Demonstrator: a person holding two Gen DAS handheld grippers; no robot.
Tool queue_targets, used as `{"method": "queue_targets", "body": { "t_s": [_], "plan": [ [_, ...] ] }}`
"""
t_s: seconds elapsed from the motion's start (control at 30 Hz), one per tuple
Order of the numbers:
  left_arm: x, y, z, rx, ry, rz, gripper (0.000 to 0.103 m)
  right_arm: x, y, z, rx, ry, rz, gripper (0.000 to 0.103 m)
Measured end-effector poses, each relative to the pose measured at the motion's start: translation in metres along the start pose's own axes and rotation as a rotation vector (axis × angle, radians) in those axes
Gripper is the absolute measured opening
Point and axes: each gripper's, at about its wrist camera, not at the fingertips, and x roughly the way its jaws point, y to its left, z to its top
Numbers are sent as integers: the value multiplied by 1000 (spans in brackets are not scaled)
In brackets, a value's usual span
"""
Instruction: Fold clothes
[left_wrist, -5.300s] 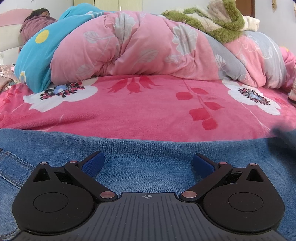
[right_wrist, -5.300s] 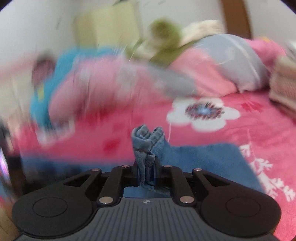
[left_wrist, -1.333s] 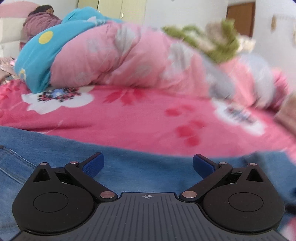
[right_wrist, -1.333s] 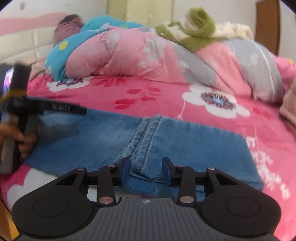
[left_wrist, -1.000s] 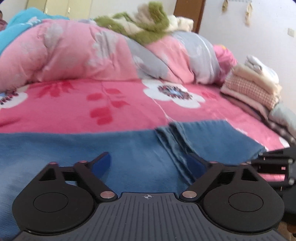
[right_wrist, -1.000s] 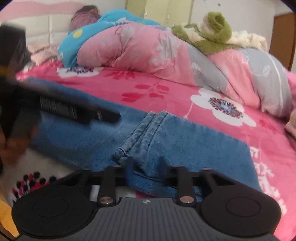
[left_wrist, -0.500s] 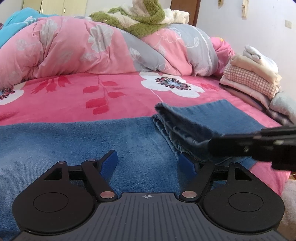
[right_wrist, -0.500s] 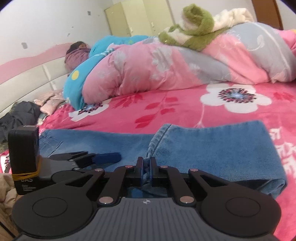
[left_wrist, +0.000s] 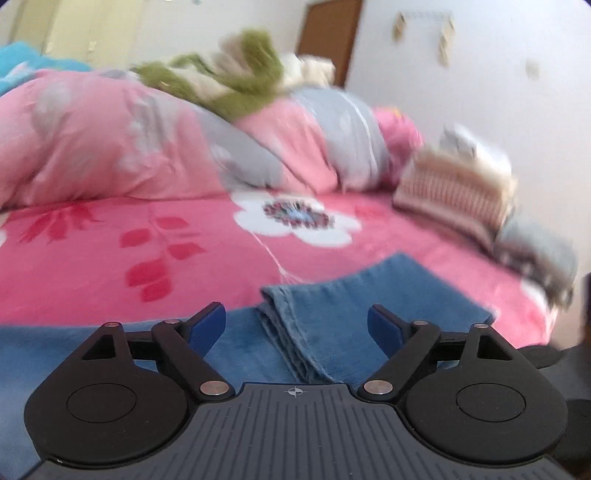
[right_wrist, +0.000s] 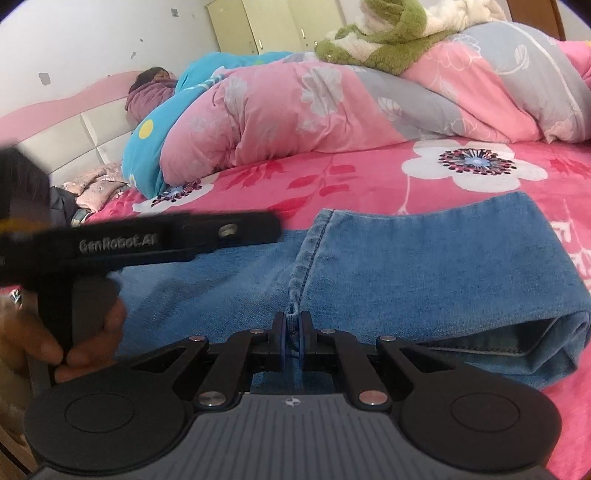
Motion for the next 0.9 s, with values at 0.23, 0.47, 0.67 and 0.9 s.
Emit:
{"method": "queue_targets", "body": {
  "t_s": [0.23,0.47,0.67,0.9],
  "plan": [
    [30,-4,-12,27,124,47,79,-18,-4,-14,19,-49,-2,13],
    [27,-5,-14,26,121,68,79,-88,-53,3,144,-173,-132,13],
    [25,-5,-16,32,114,75,79,-65,-94,10,150,-35,-299,13],
    [25,-5,-18,35,102,75,79,-67,-91,38,72,-20,-365,13]
  ]
}}
